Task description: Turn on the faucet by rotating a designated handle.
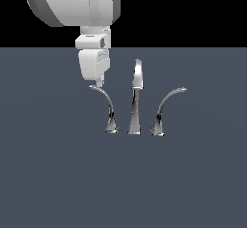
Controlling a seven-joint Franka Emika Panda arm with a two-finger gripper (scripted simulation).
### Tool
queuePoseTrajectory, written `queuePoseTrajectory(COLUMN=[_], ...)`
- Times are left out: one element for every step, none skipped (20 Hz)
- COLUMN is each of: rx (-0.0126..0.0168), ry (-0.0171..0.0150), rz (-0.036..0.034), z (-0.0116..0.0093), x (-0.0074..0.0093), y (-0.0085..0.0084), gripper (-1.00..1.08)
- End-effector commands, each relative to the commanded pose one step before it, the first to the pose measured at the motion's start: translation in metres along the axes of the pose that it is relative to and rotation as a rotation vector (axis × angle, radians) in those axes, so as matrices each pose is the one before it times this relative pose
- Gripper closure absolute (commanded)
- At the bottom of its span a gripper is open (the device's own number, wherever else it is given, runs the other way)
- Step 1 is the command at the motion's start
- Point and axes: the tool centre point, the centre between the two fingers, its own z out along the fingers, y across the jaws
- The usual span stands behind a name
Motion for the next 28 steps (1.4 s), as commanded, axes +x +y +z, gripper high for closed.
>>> queuePoseTrajectory(rx=[0.00047,0.00000,-0.00026,0.00000,0.00000,0.00000,0.00000,0.00014,0.00000,0.00000,0.00000,0.00000,0.00000,0.00000,0.00000,0.00000,0.00844,-0.00047,-0.00047,-0.00038,-0.00047,-0.00047,-0.00038,-0.00047,-0.00047,-0.00047,-0.00038,-0.00047], ry=[-0.00010,0.00000,0.00004,0.00000,0.00000,0.00000,0.00000,-0.00014,0.00000,0.00000,0.00000,0.00000,0.00000,0.00000,0.00000,0.00000,-0.00288,0.00016,0.00016,0.00013,0.00016,0.00016,0.00013,0.00015,0.00015,0.00015,0.00012,0.00014], rz=[0.00232,0.00000,-0.00080,0.00000,0.00000,0.00000,0.00000,0.00045,0.00000,0.00000,0.00000,0.00000,0.00000,0.00000,0.00000,0.00000,0.01268,-0.00068,-0.00068,-0.00056,-0.00069,-0.00069,-0.00056,-0.00069,-0.00069,-0.00069,-0.00056,-0.00069], z=[0.00014,0.00000,0.00000,0.00001,0.00001,0.00001,0.00001,-0.00009,0.00000,0.00000,0.00000,0.00000,0.00000,0.00000,-0.00001,0.00000,0.00002,0.00000,0.00000,-0.00005,0.00000,0.00000,-0.00005,0.00000,-0.00001,-0.00001,-0.00006,-0.00001], x=[0.00009,0.00000,-0.00002,-0.00141,-0.00142,-0.00143,-0.00144,-0.00117,-0.00146,-0.00147,-0.00148,-0.00149,-0.00151,-0.00152,-0.00154,0.00000,0.00780,0.00057,0.00057,0.00064,0.00057,0.00057,0.00064,0.00057,0.00057,0.00057,0.00064,0.00057], y=[-0.00050,0.00000,0.00019,0.00337,0.00339,0.00341,0.00343,0.00341,0.00347,0.00349,0.00351,0.00353,0.00355,0.00357,0.00358,0.00000,-0.00952,0.00311,0.00312,0.00311,0.00312,0.00312,0.00312,0.00313,0.00313,0.00313,0.00312,0.00313], gripper=[1.08,1.08,1.08,1.08,1.08,1.08,1.08,1.08,1.08,1.08,1.08,1.08,1.08,1.08,1.08,1.08,1.08,1.08,1.08,1.08,1.08,1.08,1.08,1.08,1.08,1.08,1.08,1.08])
